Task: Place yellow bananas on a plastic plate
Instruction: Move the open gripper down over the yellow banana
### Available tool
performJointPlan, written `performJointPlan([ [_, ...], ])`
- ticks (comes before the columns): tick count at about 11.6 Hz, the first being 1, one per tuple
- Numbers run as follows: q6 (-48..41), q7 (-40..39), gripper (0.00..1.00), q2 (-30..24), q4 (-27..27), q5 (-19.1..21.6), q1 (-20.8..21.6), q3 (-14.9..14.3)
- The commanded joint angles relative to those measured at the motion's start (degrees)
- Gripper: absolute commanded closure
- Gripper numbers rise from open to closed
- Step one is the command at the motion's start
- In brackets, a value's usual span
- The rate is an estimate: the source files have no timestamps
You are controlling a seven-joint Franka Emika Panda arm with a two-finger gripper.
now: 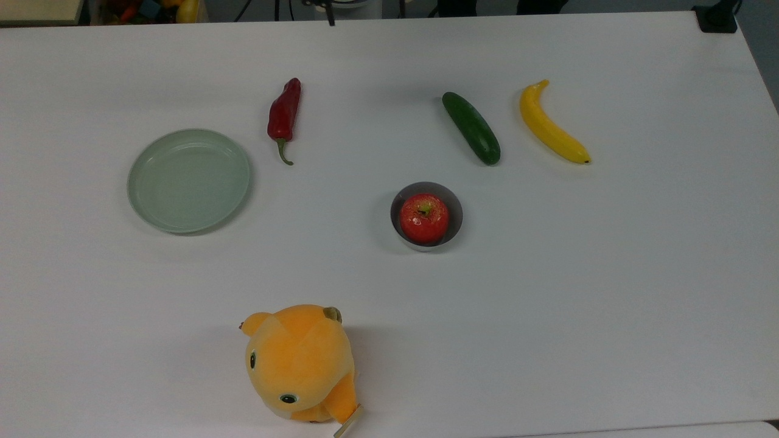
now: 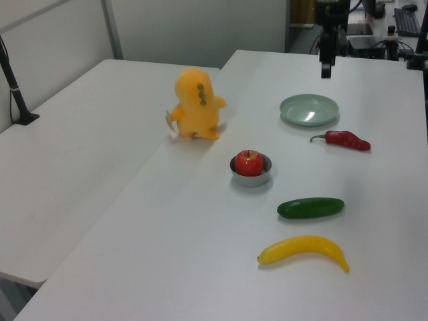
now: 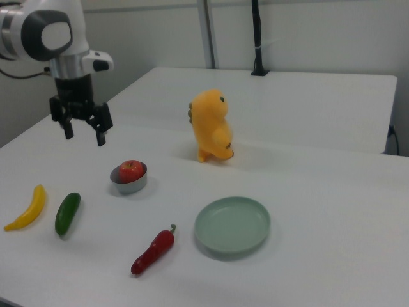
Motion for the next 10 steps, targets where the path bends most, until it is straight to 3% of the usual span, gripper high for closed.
performJointPlan([
  [1, 0.46, -0.99, 0.00, 2.97, -3.68, 0.96, 1.82, 5.53],
  [5, 2.56, -0.73, 0.00, 5.62, -3.77, 1.05, 2.95, 13.11],
  [10, 15.80, 7.60, 0.00, 12.03, -6.05, 0.96, 9.19, 15.40],
])
